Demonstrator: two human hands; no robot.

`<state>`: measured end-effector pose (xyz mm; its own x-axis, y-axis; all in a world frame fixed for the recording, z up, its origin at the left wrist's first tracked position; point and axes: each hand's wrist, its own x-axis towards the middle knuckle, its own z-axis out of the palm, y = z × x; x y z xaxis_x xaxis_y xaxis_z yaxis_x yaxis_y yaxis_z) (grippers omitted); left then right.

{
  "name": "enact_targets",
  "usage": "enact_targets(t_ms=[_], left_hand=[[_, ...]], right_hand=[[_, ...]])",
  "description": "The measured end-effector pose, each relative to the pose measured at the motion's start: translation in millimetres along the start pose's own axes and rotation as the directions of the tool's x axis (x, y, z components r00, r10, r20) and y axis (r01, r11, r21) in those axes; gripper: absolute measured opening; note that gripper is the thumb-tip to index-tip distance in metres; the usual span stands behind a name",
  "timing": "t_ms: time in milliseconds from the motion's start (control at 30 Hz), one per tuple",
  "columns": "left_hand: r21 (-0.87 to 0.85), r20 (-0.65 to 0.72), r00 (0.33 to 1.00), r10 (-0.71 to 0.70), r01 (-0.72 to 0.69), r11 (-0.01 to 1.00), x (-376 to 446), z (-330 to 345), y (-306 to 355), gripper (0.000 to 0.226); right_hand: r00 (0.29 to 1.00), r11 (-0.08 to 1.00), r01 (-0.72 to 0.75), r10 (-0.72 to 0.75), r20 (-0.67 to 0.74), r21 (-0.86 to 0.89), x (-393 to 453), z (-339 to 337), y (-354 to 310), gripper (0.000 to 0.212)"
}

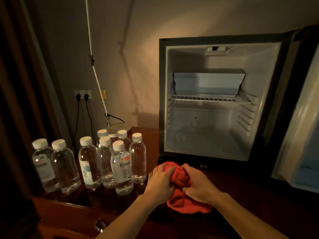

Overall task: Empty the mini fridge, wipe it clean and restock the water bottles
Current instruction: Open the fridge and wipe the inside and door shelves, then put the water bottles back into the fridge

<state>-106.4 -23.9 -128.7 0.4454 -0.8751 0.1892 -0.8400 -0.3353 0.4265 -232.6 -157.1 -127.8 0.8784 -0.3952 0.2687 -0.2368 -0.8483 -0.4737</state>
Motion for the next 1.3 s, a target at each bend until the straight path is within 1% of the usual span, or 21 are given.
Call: enact_targets(t_ms=[100,200,267,367,433,567,667,733,867,933,1000,1067,1100,1167,1233,1300], left_hand=[[-0.11,-0.084,0.996,0.018,-0.027,0.994,6.6,0.8,-1.4,0.07],[-0.228,-0.136,0.99,-0.027,-0.005,0.974,12.3,1.2,-4.8,0.077],[-0.251,-0.153,0.988,-0.035,-0.005,0.968,15.2,0.6,-7.2,0.075],[-0.244,-0.169,0.986,-0.006,-0.036,0.969,16.1,-2.3,-6.8,0.072],[-0.216,-0.217,0.976,0.017,-0.065,0.974,15.7,-6.5,-3.2,0.072],[-0.098,-0.347,0.932,0.105,-0.148,0.984,16.5,-15.4,3.0,0.065],[-0.016,-0.355,0.918,0.176,-0.195,0.981,17.1,-24.5,4.6,0.064],[0.006,-0.354,0.92,0.17,-0.179,0.984,17.4,-29.2,1.8,0.064],[-0.072,-0.351,0.935,0.055,-0.085,0.994,16.2,-32.6,-8.5,0.067],[-0.079,-0.343,0.937,0.065,-0.098,0.992,13.2,-33.6,-8.4,0.067],[-0.084,-0.326,0.941,0.086,-0.12,0.989,7.2,-35.1,-7.9,0.064],[-0.084,-0.332,0.939,0.092,-0.127,0.988,0.7,-36.5,-11.1,0.058],[-0.085,-0.34,0.936,0.092,-0.128,0.988,-2.7,-36.9,-14.0,0.054],[-0.095,-0.365,0.926,0.093,-0.136,0.986,-10.1,-36.6,-20.6,0.043],[-0.102,-0.4,0.911,0.095,-0.148,0.984,-18.5,-35.3,-26.3,0.034],[-0.099,-0.43,0.898,0.096,-0.152,0.983,-28.3,-35.6,-28.9,0.028]], right_hand=[[0.999,1.0,0.017,-0.018,-0.044,-0.006,8.3,0.7,0.4,0.04],[0.996,1.0,0.007,-0.006,-0.089,0.008,11.5,5.8,2.2,0.033],[0.993,1.0,-0.004,0.006,-0.117,0.023,13.6,8.6,2.5,0.029],[0.989,1.0,0.001,0.003,-0.146,0.028,19.0,10.7,1.6,0.028],[0.981,0.999,0.025,-0.02,-0.195,0.021,24.0,10.5,-0.1,0.025],[0.954,0.996,0.09,-0.085,-0.289,0.005,38.2,12.8,-4.1,0.025],[0.944,0.995,0.097,-0.101,-0.315,-0.027,48.7,17.2,-9.6,0.028],[0.938,0.997,0.076,-0.076,-0.338,-0.012,54.6,20.6,-14.5,0.033],[0.917,0.994,-0.013,0.054,-0.396,0.107,69.5,29.7,-31.0,0.021],[0.903,0.99,-0.059,0.109,-0.415,0.131,80.5,36.8,-39.3,0.02],[0.906,0.984,-0.096,0.148,-0.397,0.148,89.8,47.8,-43.3,0.018],[0.927,0.977,-0.134,0.183,-0.329,0.167,94.2,56.8,-43.1,0.02],[0.942,0.977,-0.15,0.188,-0.279,0.15,94.6,58.5,-41.8,0.025],[0.97,0.985,-0.162,0.169,-0.172,0.057,93.7,55.9,-37.5,0.041],[0.979,0.982,-0.187,0.183,-0.092,-0.032,90.8,46.8,-36.7,0.058],[0.971,0.966,-0.226,0.213,-0.108,-0.122,84.0,36.5,-40.3,0.069]])
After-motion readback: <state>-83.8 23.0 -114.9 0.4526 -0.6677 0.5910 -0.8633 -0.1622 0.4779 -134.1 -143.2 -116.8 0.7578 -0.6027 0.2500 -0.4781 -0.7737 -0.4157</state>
